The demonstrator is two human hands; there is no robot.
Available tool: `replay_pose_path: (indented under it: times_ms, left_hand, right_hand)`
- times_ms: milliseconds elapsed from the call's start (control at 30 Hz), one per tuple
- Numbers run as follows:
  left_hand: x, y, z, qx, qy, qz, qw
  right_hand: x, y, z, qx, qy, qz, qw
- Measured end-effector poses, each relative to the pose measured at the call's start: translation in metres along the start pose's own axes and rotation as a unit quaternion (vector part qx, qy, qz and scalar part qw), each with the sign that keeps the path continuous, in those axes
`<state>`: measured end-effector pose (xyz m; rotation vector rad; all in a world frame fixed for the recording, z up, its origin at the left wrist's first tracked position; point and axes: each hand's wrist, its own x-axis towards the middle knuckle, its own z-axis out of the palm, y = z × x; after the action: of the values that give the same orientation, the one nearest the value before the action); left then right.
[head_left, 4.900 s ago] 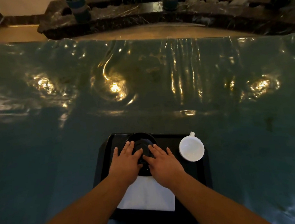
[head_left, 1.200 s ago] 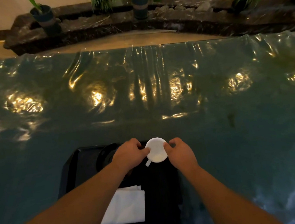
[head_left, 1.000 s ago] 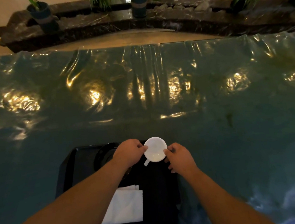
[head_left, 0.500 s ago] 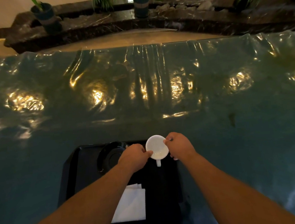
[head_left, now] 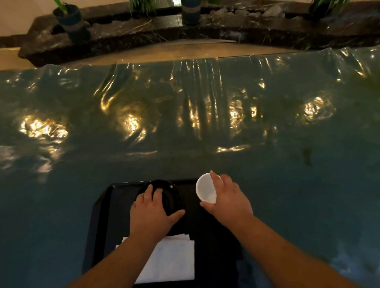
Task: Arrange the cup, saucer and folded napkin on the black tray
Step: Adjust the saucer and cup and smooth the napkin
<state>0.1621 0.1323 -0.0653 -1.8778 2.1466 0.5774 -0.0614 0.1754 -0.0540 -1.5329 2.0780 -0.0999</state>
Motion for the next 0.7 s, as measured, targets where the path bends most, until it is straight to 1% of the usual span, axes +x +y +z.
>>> replay_pose_path:
  times_ms: [67, 133, 400, 700]
  left_hand:
    - [-0.002, -0.008, 0.000, 0.037, -0.037, 0.033, 0.998]
    - [-0.002, -0.015, -0.001, 0.045, -0.046, 0.053, 0.997]
    - [0.003, -0.022, -0.004, 0.040, -0.071, 0.058, 0.995]
    - [0.009, -0.032, -0.004, 0.048, -0.084, 0.080, 0.992]
  right_hand:
    - [0.001, 0.000, 0.001, 0.002, 0.004, 0.004, 1.000]
    - [0.004, -0.003, 0.000, 0.006, 0.004, 0.006, 1.000]
    - [0.009, -0.019, 0.002, 0.018, -0.007, 0.022, 1.000]
    - [0.016, -0.042, 0.014, 0.022, -0.004, 0.010, 1.000]
